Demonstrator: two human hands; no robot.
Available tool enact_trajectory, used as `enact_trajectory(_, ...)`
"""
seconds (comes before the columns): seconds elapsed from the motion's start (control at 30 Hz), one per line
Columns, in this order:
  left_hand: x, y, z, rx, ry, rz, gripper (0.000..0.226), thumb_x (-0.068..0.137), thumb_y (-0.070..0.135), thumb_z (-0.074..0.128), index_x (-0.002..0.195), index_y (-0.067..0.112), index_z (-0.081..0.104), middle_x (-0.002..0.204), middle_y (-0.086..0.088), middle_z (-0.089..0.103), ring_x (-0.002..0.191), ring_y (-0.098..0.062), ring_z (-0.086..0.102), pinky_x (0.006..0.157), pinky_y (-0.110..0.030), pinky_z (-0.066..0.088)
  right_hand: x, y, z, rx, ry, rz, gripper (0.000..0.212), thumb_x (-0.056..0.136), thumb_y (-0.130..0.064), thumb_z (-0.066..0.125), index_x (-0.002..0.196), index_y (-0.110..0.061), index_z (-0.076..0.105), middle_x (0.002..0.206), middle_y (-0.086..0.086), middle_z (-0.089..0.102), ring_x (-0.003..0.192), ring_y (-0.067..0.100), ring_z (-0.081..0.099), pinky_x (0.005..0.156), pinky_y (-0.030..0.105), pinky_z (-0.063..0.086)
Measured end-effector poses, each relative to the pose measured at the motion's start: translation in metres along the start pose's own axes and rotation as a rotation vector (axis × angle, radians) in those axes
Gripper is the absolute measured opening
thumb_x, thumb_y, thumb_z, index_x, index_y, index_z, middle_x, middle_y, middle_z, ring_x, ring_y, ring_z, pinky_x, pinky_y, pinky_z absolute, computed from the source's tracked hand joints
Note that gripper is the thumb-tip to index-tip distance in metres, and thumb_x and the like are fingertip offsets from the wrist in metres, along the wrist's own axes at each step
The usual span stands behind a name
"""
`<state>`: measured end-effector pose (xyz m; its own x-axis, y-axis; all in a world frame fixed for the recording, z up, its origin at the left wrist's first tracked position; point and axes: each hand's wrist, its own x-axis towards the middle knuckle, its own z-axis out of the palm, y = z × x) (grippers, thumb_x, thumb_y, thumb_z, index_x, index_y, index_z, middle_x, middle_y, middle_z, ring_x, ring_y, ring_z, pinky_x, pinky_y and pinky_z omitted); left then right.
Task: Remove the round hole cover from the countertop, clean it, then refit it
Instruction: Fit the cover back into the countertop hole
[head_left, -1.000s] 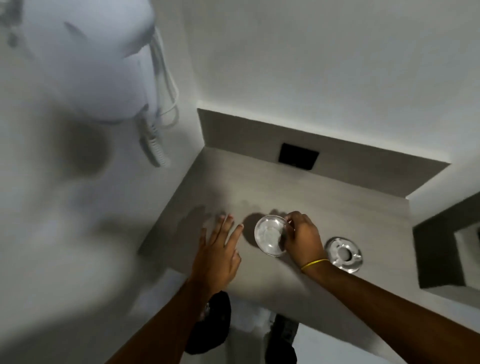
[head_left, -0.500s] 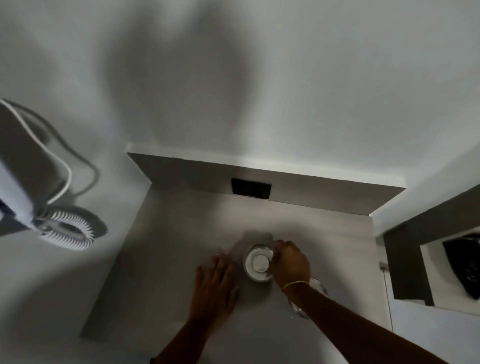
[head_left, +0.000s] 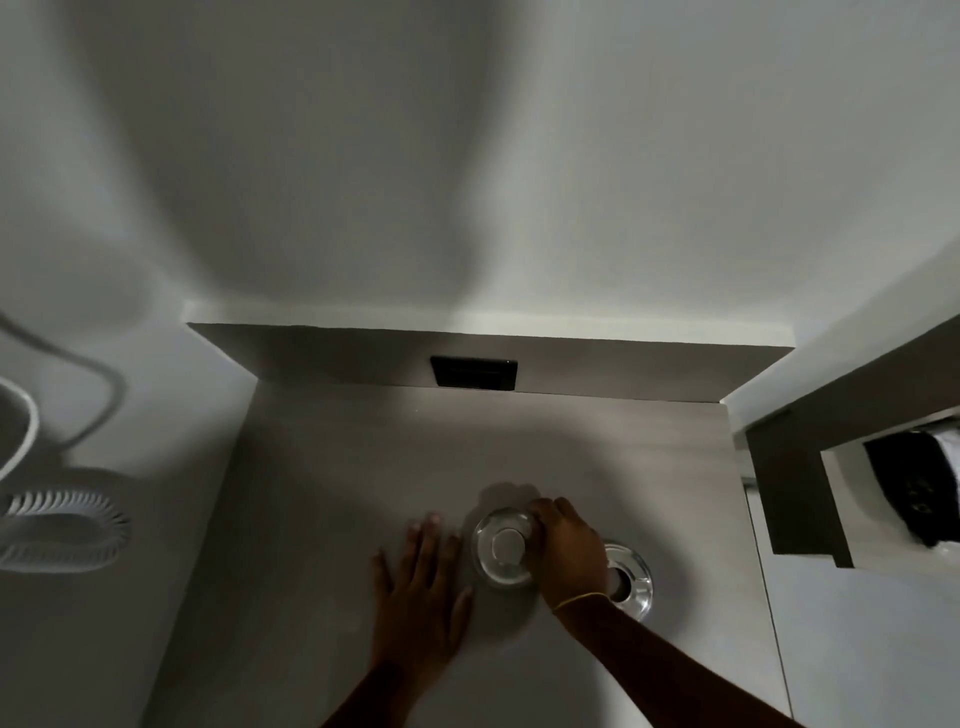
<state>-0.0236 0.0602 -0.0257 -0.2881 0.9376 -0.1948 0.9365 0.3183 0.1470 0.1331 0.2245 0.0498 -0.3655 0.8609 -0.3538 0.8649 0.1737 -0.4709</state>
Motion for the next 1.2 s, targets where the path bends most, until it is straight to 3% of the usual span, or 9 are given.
enact_trajectory(0.13, -0.002, -0.004, 0.006, -0.029, -0.002, 0.015, 0.077, 0.099, 0.057, 0.049, 0.167, 0.022, 0.038, 0.180, -0.010, 0.026, 0.166, -0.036, 0.023, 0.119, -0.075, 0.023, -0.009, 0.012, -0.009, 0.045, 0.078, -0.064, 0.036, 0.096, -0.036, 0.062, 0.128, -0.020, 0.066, 0.120, 0.007, 0.068, 0.109, 0.035, 0.065, 0.089, 0.045, 0.055)
enact_trajectory(0.23, 0.000, -0.005, 0.008, -0.050, -0.007, 0.001, 0.076, 0.100, 0.056, 0.049, 0.166, 0.021, 0.040, 0.180, -0.011, 0.026, 0.166, -0.036, 0.023, 0.120, -0.076, 0.024, -0.024, 0.034, -0.018, -0.061, 0.134, -0.081, 0.053, 0.090, -0.049, 0.056, 0.134, -0.019, 0.063, 0.134, 0.007, 0.063, 0.117, 0.036, 0.062, 0.093, 0.047, 0.055)
enact_trajectory(0.37, -0.004, -0.004, 0.008, -0.057, -0.013, 0.011, 0.077, 0.098, 0.056, 0.052, 0.165, 0.019, 0.044, 0.179, -0.013, 0.029, 0.165, -0.037, 0.025, 0.119, -0.076, 0.026, -0.050, 0.059, -0.020, -0.237, 0.024, 0.025, 0.081, 0.079, -0.060, 0.063, 0.153, -0.031, 0.047, 0.168, 0.005, 0.036, 0.147, 0.035, 0.043, 0.101, 0.051, 0.051)
enact_trajectory(0.47, -0.001, -0.006, 0.007, -0.060, 0.005, 0.015, 0.078, 0.097, 0.054, 0.056, 0.165, 0.019, 0.043, 0.179, -0.013, 0.028, 0.164, -0.037, 0.028, 0.119, -0.076, 0.028, -0.061, 0.064, -0.018, -0.290, -0.045, 0.037, 0.088, 0.078, -0.063, 0.059, 0.159, -0.040, 0.033, 0.176, 0.000, 0.015, 0.157, 0.032, 0.027, 0.107, 0.051, 0.049)
enact_trajectory(0.67, -0.001, -0.008, 0.011, -0.077, 0.031, 0.032, 0.078, 0.095, 0.053, 0.057, 0.164, 0.019, 0.044, 0.178, -0.013, 0.031, 0.163, -0.038, 0.031, 0.118, -0.076, 0.026, -0.062, 0.059, -0.021, -0.262, -0.069, 0.064, 0.088, 0.071, -0.053, 0.066, 0.153, -0.039, 0.038, 0.155, 0.000, 0.033, 0.140, 0.030, 0.045, 0.089, 0.047, 0.060)
enact_trajectory(0.87, 0.000, -0.008, 0.012, -0.086, 0.044, 0.038, 0.077, 0.096, 0.053, 0.056, 0.165, 0.021, 0.043, 0.178, -0.012, 0.030, 0.164, -0.036, 0.029, 0.121, -0.076, 0.021, -0.049, 0.044, -0.025, -0.380, -0.155, 0.102, 0.101, 0.065, -0.065, 0.061, 0.155, -0.038, 0.025, 0.151, 0.003, 0.032, 0.131, 0.033, 0.041, 0.090, 0.048, 0.055)
enact_trajectory(1.03, 0.000, -0.008, 0.011, -0.077, 0.048, 0.051, 0.077, 0.097, 0.054, 0.057, 0.166, 0.022, 0.041, 0.179, -0.012, 0.029, 0.165, -0.037, 0.027, 0.122, -0.076, 0.019, -0.041, 0.032, -0.035, -0.314, -0.073, 0.109, 0.098, 0.060, -0.065, 0.063, 0.150, -0.035, 0.036, 0.136, 0.003, 0.040, 0.122, 0.033, 0.047, 0.085, 0.053, 0.058)
enact_trajectory(1.2, -0.001, -0.006, 0.009, -0.050, 0.001, 0.023, 0.076, 0.095, 0.056, 0.057, 0.162, 0.021, 0.049, 0.177, -0.014, 0.031, 0.163, -0.039, 0.031, 0.120, -0.077, 0.024, -0.037, -0.006, -0.025, -0.245, -0.037, -0.021, 0.099, 0.058, -0.069, 0.059, 0.148, -0.033, 0.040, 0.136, 0.003, 0.042, 0.123, 0.034, 0.047, 0.087, 0.054, 0.056)
